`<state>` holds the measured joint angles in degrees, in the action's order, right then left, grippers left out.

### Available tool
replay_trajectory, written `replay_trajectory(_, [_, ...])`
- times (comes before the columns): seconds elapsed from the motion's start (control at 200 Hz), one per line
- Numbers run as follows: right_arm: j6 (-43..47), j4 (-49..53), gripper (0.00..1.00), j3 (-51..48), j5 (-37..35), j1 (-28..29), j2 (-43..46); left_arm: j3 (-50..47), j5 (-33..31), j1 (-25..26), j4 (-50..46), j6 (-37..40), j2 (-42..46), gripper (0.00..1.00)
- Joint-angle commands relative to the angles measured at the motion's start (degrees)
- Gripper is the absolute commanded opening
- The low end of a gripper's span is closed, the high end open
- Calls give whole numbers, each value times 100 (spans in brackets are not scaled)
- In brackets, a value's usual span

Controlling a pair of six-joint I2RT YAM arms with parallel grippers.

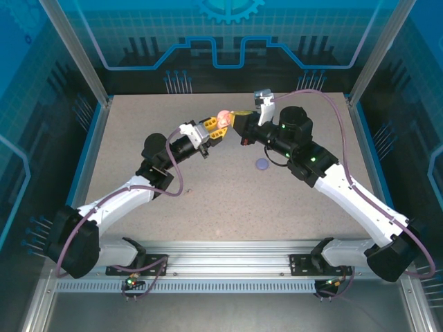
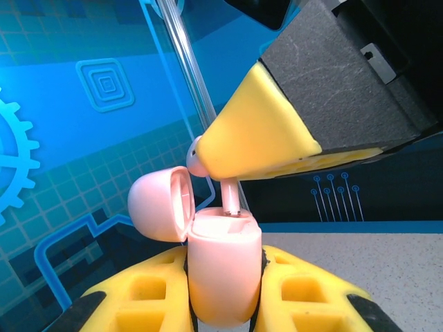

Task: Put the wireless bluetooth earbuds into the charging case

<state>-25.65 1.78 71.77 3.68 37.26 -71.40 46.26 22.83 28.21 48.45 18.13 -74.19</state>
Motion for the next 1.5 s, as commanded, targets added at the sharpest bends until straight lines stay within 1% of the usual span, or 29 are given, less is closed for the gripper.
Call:
replay_trajectory(0.0, [70,85,0,93,129,74,-64,151,82,46,156,-5,28,0])
replay_trajectory(0.395, [347,469,0,48,169,80,-36,186,-24,48,137,-18,-7,0])
replay_trajectory(0.66, [557,839,1,297,247,115,-216,226,-59,53,80,-75,-51,0])
replay_trajectory(0.77, [561,891,10,408,211,125,-217,220,-59,54,54,-97,-85,0])
replay_trajectory(0.86, [583,960,14,535,155,128,-265,199,-62,58,58,-146,-130,0])
replay_trajectory(0.925, [571,1005,22,643,110,130,-289,188,-68,58,55,-182,-179,0])
replay_trajectory(1.01, [552,1090,24,803,46,131,-338,135,-86,67,81,-211,-240,0])
replay_trajectory(1.075, [537,1196,28,955,45,131,-382,91,-94,69,121,-261,-278,0])
replay_trajectory(1.115, [519,1259,29,1057,45,130,-425,63,-108,71,148,-284,-297,0])
replay_trajectory(1.165, [504,1281,35,1138,54,128,-451,19,-134,86,205,-326,-319,0])
replay_trajectory(1.195, [481,1281,40,1168,49,131,-458,3,-146,86,209,-342,-324,0])
replay_trajectory(1.306, [413,1303,54,1335,11,124,-472,-60,-204,101,291,-378,-367,0])
replay_trajectory(1.406, [372,1359,61,1470,-49,100,-471,-102,-274,104,351,-418,-385,0])
replay_trajectory(1.496, [269,1371,64,1455,-74,17,-383,-143,-370,97,425,-446,-402,0])
